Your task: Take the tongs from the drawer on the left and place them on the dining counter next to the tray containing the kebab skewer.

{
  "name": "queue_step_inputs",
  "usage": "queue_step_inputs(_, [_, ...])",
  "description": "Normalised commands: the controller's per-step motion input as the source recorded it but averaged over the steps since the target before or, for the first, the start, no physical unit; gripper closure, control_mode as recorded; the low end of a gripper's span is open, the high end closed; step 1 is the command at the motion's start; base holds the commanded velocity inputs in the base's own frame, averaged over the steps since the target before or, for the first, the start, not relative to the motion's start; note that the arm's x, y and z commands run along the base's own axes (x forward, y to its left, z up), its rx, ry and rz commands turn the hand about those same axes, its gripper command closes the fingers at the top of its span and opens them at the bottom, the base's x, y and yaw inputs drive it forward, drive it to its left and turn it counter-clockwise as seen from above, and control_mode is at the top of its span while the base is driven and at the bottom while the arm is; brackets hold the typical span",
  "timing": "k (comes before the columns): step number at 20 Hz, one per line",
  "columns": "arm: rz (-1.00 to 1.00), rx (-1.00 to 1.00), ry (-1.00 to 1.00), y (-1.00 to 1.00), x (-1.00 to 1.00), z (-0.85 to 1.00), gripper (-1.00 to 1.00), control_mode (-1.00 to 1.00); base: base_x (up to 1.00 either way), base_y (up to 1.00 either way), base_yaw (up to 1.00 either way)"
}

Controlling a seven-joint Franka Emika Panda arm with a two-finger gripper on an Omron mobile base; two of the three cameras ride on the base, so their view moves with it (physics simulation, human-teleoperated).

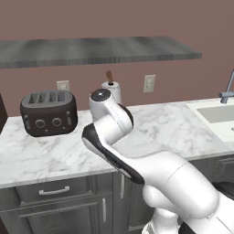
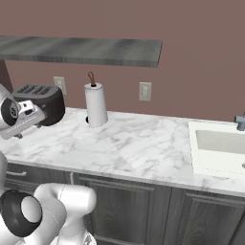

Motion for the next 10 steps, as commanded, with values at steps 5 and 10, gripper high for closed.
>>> queue_step_inputs(5, [0.15,-0.24,0.00,0.69,-0.04,-0.54,-1.00,-1.00,0.00,0.00,0.00])
queue_step_inputs(10, [0.16,-0.20,-0.04,0.62,-0.14,-0.39,-1.00,-1.00,0.00,0.00,0.00])
